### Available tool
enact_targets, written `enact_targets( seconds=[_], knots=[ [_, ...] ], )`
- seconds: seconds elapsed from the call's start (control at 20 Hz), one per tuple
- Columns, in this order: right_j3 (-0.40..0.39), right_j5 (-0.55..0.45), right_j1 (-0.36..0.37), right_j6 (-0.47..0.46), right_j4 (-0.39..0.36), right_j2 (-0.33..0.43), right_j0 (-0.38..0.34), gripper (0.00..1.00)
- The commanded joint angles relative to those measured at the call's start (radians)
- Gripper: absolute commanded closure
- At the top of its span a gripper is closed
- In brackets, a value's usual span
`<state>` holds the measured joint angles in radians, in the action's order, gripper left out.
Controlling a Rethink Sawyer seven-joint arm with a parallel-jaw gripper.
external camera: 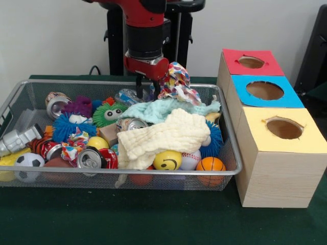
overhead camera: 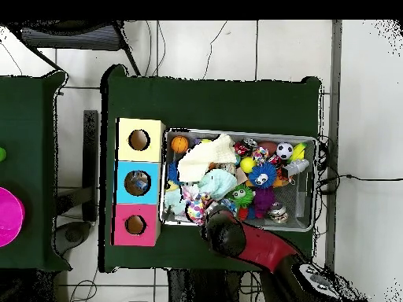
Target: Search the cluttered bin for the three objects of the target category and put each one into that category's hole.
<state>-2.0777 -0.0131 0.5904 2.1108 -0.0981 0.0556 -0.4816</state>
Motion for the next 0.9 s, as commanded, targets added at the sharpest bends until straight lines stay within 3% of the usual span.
enact_targets(
  seconds=[0.05, 0.4, 0.55, 0.9],
  knots=[
    [0.081, -0.007, -0.111, 0.135, 0.038, -0.103, 0.087, 0.00],
    [0.122, -0.094, -0.113, 0.125, 0.074, -0.179, 0.159, 0.00],
    [0.138, -0.171, -0.089, 0.125, 0.093, -0.259, 0.231, 0.00],
    [0.172, -0.174, -0.138, 0.140, 0.126, -0.269, 0.256, 0.00]
  ],
)
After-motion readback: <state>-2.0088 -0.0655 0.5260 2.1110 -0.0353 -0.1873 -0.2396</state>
